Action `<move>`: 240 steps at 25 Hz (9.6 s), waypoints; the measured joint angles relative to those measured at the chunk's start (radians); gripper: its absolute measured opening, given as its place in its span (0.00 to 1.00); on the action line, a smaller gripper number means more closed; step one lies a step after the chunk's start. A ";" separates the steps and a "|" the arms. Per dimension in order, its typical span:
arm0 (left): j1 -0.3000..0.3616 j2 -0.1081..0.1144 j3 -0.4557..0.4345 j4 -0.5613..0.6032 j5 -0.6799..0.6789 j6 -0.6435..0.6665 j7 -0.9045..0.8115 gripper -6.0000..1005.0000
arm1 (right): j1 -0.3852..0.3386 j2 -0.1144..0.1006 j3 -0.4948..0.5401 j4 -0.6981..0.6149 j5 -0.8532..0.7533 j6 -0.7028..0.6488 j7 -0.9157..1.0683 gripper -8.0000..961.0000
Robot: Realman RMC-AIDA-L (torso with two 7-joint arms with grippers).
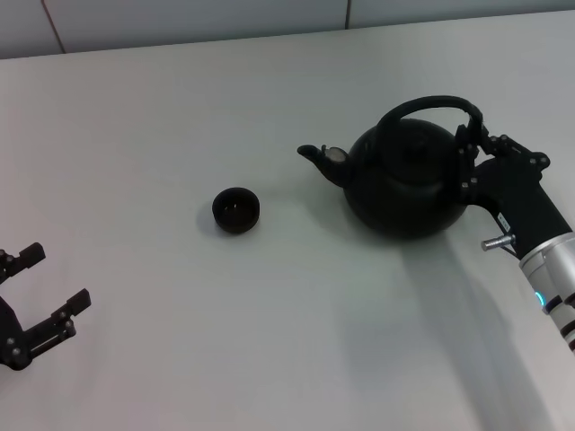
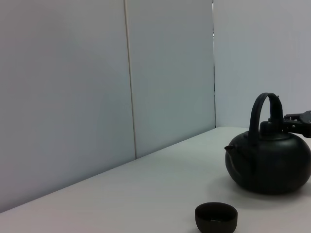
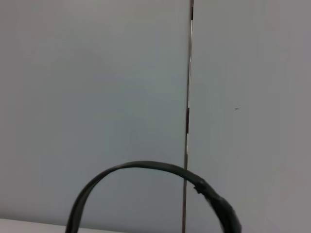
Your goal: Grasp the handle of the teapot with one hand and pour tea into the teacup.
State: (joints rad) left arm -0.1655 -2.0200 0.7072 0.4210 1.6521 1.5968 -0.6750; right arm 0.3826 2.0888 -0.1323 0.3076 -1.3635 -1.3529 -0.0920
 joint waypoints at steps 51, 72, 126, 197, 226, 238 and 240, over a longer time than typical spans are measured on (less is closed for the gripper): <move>-0.016 -0.037 -0.040 -0.001 0.000 -0.001 0.003 0.80 | 0.278 -0.012 -0.153 -0.474 -0.295 0.118 0.477 0.10; -0.014 -0.037 -0.033 -0.004 0.007 0.002 0.003 0.80 | 0.347 -0.012 -0.337 -0.561 -0.296 0.158 0.395 0.10; -0.014 -0.034 -0.039 0.004 0.001 0.020 0.003 0.80 | 0.329 -0.008 -0.410 -0.590 -0.296 0.196 0.625 0.17; -0.022 -0.038 -0.040 0.001 0.000 0.071 0.003 0.79 | 0.023 -0.007 -0.311 -0.419 0.020 0.068 0.540 0.31; -0.162 -0.014 0.062 -0.005 0.055 0.042 -0.168 0.79 | -0.171 -0.019 -0.390 -0.808 -0.500 -0.335 0.946 0.69; -0.350 0.101 0.064 0.074 0.265 0.083 -0.604 0.79 | -0.044 -0.035 -0.392 -1.153 -0.779 -0.388 1.236 0.69; -0.355 0.103 0.062 0.080 0.271 0.089 -0.621 0.79 | -0.033 -0.038 -0.392 -1.158 -0.790 -0.391 1.244 0.69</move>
State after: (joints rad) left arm -0.5208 -1.9169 0.7694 0.5008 1.9228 1.6862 -1.2956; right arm 0.3491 2.0511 -0.5241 -0.8509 -2.1535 -1.7442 1.1520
